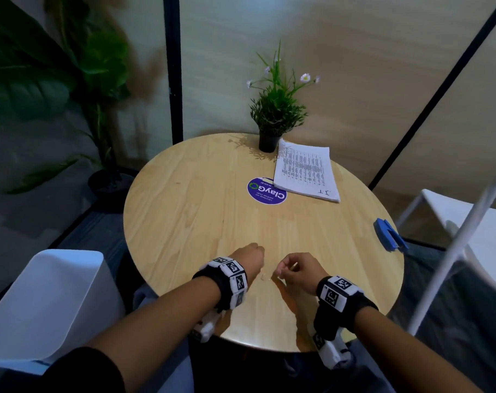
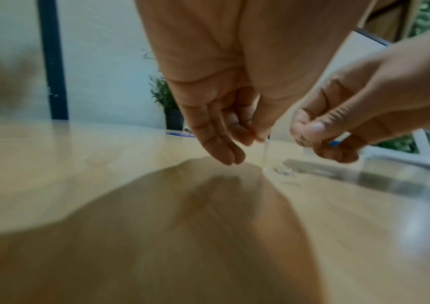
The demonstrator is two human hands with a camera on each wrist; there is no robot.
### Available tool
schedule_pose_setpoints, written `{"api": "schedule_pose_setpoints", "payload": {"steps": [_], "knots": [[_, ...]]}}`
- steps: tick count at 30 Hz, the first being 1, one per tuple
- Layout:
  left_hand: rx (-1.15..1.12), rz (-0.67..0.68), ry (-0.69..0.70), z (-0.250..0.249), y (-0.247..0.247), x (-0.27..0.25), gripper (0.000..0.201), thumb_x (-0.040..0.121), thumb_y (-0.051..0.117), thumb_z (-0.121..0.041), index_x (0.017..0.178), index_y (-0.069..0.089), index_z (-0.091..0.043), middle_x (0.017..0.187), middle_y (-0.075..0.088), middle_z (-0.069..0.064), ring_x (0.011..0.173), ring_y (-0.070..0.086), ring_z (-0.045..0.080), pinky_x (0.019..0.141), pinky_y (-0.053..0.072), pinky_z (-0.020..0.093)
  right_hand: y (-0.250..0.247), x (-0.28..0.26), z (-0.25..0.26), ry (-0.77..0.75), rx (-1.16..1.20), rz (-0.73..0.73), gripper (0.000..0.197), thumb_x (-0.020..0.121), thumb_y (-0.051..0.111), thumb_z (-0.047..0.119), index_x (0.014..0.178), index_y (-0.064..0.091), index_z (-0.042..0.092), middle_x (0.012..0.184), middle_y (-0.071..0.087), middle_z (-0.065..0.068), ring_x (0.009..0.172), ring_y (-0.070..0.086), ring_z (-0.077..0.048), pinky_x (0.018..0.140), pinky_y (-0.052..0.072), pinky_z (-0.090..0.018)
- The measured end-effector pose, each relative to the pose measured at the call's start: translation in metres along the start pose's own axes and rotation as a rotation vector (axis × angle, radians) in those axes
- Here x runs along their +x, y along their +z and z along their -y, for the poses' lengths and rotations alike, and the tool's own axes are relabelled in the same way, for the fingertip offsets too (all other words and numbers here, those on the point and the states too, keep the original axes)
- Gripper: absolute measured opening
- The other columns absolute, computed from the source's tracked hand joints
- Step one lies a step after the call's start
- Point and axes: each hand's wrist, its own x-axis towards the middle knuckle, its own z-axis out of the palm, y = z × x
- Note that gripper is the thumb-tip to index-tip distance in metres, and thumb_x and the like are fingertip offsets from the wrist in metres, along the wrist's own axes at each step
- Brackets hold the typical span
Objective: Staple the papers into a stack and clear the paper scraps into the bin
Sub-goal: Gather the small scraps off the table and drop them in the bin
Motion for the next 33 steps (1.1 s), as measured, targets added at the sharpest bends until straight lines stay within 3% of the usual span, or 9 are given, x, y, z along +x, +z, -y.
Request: {"api": "schedule_pose_setpoints", "payload": {"steps": [4, 7, 10, 15, 18, 20, 23, 26, 33], "knots": [[-0.120, -0.077, -0.069, 0.024, -0.020, -0.013, 0.023, 0.093, 0.044, -0.001, 0.115, 0.052, 0.001, 0.125, 0.049, 0.018, 0.113, 0.052, 0.036, 0.094, 0.040, 0.039, 0.008, 0.006, 0.021, -0.017, -0.024, 0.011, 0.026, 0.086, 0.061, 0.009, 0.066, 0.062, 0.025, 0.069, 0.061, 0.009, 0.064, 0.054, -0.004, 0.061, 0.044, -0.013], [-0.234, -0.146, -0.141, 0.057, -0.038, -0.027, 0.021, 0.095, 0.043, -0.004, 0.110, 0.056, 0.000, 0.118, 0.052, 0.017, 0.110, 0.055, 0.037, 0.089, 0.042, 0.037, 0.025, 0.016, 0.047, -0.077, -0.017, 0.041, 0.032, 0.087, 0.060, 0.006, 0.063, 0.061, 0.028, 0.066, 0.062, 0.008, 0.059, 0.055, -0.004, 0.063, 0.047, -0.018], [-0.348, -0.226, -0.233, 0.100, -0.053, -0.053, 0.020, 0.095, 0.044, -0.005, 0.105, 0.060, 0.002, 0.104, 0.052, 0.014, 0.106, 0.057, 0.035, 0.084, 0.043, 0.035, 0.054, 0.030, 0.084, -0.152, -0.046, 0.095, 0.034, 0.086, 0.060, 0.007, 0.061, 0.060, 0.030, 0.063, 0.060, 0.012, 0.049, 0.053, 0.006, 0.057, 0.042, -0.010], [-0.521, -0.406, -0.417, 0.184, -0.064, -0.114, 0.021, 0.096, 0.044, -0.010, 0.102, 0.059, 0.003, 0.114, 0.060, 0.020, 0.105, 0.057, 0.033, 0.084, 0.042, 0.033, 0.114, 0.051, 0.159, -0.298, -0.075, 0.216, 0.036, 0.085, 0.061, 0.006, 0.060, 0.058, 0.032, 0.062, 0.059, 0.012, 0.046, 0.052, 0.010, 0.057, 0.041, -0.009], [-0.610, -0.482, -0.536, 0.239, -0.054, -0.152, 0.017, 0.094, 0.045, -0.009, 0.085, 0.058, -0.006, 0.094, 0.062, 0.015, 0.089, 0.059, 0.030, 0.078, 0.043, 0.032, 0.153, 0.059, 0.203, -0.380, -0.121, 0.284, 0.021, 0.084, 0.062, 0.010, 0.069, 0.067, 0.023, 0.069, 0.062, 0.005, 0.053, 0.054, 0.006, 0.055, 0.039, -0.004], [-0.651, -0.518, -0.632, 0.271, -0.040, -0.177, 0.026, 0.093, 0.047, -0.009, 0.068, 0.049, -0.018, 0.079, 0.059, 0.006, 0.080, 0.055, 0.022, 0.070, 0.039, 0.027, 0.182, 0.062, 0.230, -0.412, -0.125, 0.305, 0.009, 0.083, 0.063, 0.013, 0.080, 0.072, 0.012, 0.078, 0.066, -0.001, 0.060, 0.054, -0.001, 0.058, 0.039, -0.008], [-0.612, -0.500, -0.762, 0.305, -0.014, -0.210, 0.031, 0.091, 0.051, -0.009, 0.064, 0.045, -0.023, 0.089, 0.064, 0.010, 0.084, 0.058, 0.024, 0.069, 0.038, 0.025, 0.224, 0.065, 0.262, -0.454, -0.172, 0.315, 0.008, 0.081, 0.064, 0.015, 0.081, 0.071, 0.011, 0.089, 0.072, -0.011, 0.073, 0.057, -0.013, 0.068, 0.039, -0.018], [-0.597, -0.479, -0.841, 0.323, 0.007, -0.231, 0.028, 0.090, 0.052, -0.008, 0.067, 0.047, -0.024, 0.104, 0.069, 0.014, 0.100, 0.063, 0.032, 0.082, 0.046, 0.032, 0.259, 0.072, 0.288, -0.441, -0.222, 0.366, 0.011, 0.081, 0.065, 0.014, 0.084, 0.072, 0.006, 0.094, 0.073, -0.012, 0.083, 0.064, -0.020, 0.075, 0.047, -0.024], [-0.676, -0.434, -0.929, 0.339, 0.033, -0.239, 0.022, 0.082, 0.054, -0.007, 0.062, 0.056, -0.017, 0.093, 0.073, 0.013, 0.091, 0.066, 0.032, 0.076, 0.052, 0.032, 0.309, 0.088, 0.314, -0.402, -0.449, 0.419, 0.022, 0.087, 0.056, 0.012, 0.101, 0.073, 0.007, 0.109, 0.070, -0.011, 0.106, 0.062, -0.026, 0.095, 0.048, -0.035]]}}
